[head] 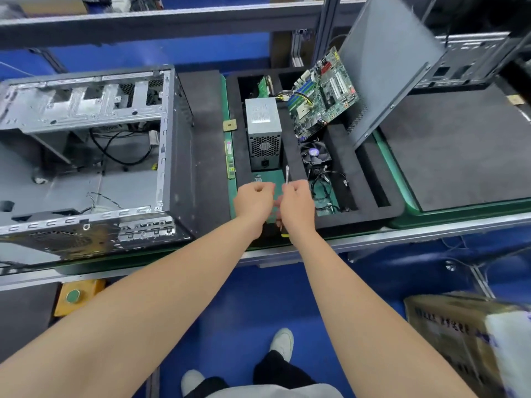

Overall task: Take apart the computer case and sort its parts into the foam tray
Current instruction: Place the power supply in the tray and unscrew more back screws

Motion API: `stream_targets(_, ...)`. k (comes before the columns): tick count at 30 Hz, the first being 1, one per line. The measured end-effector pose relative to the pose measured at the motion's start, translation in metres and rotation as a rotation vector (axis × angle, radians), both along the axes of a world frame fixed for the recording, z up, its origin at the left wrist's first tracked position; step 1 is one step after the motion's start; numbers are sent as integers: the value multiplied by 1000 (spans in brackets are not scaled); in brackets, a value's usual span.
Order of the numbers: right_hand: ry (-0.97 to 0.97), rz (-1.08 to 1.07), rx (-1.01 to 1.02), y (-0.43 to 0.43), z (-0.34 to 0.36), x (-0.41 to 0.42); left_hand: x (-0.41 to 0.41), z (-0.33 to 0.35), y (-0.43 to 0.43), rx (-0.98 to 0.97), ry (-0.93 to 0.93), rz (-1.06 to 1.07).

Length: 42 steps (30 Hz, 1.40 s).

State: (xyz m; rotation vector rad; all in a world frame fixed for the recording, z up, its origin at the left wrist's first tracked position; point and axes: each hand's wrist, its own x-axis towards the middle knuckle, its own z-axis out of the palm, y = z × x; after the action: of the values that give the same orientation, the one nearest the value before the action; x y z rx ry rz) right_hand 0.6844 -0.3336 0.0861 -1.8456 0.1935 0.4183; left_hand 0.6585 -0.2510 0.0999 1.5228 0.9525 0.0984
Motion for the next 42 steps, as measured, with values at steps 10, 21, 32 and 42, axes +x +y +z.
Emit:
stream_targets(10, -292, 95, 156, 81, 108, -30, -34, 115, 72, 58, -298, -7)
stream_targets(21, -316, 516, 288, 221, 140, -187, -215, 125, 225, 277, -471, 252)
stream_targets(32, -3, 741, 47, 265, 70, -287, -324, 22, 305, 356, -228, 131)
stream_targets(42, 233, 531, 86, 261, 26, -296, -290, -3, 331, 311, -203, -357)
